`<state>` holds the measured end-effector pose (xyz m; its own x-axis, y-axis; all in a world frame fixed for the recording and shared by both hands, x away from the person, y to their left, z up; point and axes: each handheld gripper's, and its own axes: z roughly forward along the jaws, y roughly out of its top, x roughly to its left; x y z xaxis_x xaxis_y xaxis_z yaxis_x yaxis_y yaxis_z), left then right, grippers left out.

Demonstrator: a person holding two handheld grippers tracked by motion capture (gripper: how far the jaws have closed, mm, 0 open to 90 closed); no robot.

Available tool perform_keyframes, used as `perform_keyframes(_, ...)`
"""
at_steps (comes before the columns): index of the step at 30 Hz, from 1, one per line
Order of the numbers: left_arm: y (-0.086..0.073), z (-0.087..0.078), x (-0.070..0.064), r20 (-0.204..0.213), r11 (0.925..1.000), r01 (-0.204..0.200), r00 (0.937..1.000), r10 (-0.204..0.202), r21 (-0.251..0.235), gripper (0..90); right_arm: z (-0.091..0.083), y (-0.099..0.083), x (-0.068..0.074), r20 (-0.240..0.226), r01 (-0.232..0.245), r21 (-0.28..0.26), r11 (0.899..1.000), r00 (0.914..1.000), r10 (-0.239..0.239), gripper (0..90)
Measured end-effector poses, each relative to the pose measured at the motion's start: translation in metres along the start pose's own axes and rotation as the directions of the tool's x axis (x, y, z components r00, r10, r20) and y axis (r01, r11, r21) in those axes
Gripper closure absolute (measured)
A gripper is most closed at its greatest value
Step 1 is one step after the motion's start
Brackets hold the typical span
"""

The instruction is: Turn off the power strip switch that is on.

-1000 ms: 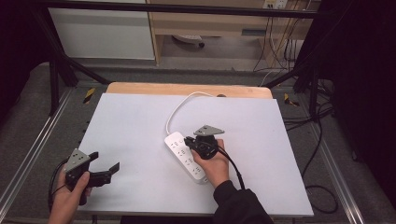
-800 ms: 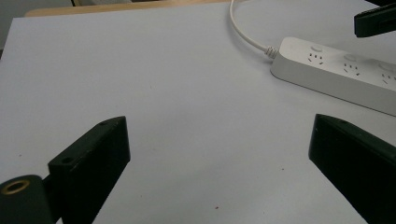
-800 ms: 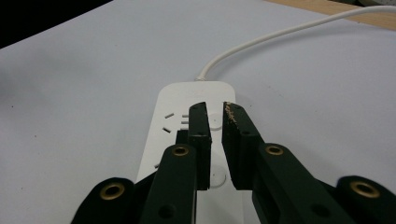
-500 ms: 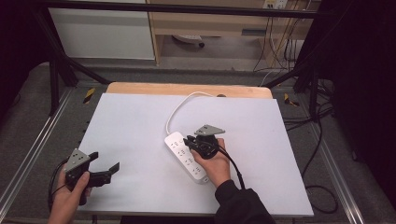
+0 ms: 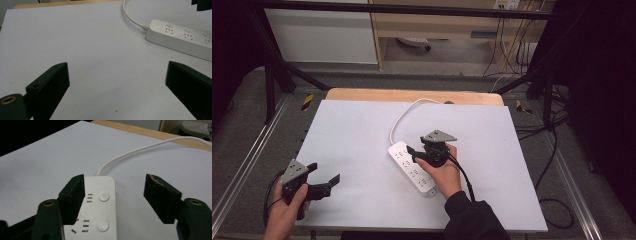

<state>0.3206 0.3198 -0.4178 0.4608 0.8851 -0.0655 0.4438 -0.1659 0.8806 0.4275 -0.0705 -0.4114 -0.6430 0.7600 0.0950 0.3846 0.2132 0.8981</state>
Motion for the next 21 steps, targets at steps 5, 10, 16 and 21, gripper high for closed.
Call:
perform_keyframes(5,0.000,0.000,0.000,-0.003,1.0000,0.000,1.0000,0.000,0.000,5.3,-0.001,0.004,0.000,-0.014,0.001,-0.001,1.000,0.9999,-0.001,23.7)
perform_keyframes(10,0.000,-0.001,0.000,-0.002,1.0000,0.001,1.0000,-0.001,-0.005,5.3,-0.003,0.009,-0.001,-0.001,0.007,-0.006,1.000,1.0000,-0.007,16.8)
perform_keyframes(16,0.000,-0.001,0.001,-0.005,1.0000,0.002,1.0000,-0.002,-0.009,5.3,-0.009,0.017,-0.005,0.038,0.013,-0.017,1.000,0.9992,-0.013,10.5)
perform_keyframes(21,0.000,0.000,0.000,-0.002,1.0000,0.001,1.0000,-0.001,-0.002,5.3,-0.015,0.022,-0.010,0.041,-0.004,-0.034,0.999,0.9991,0.005,9.6)
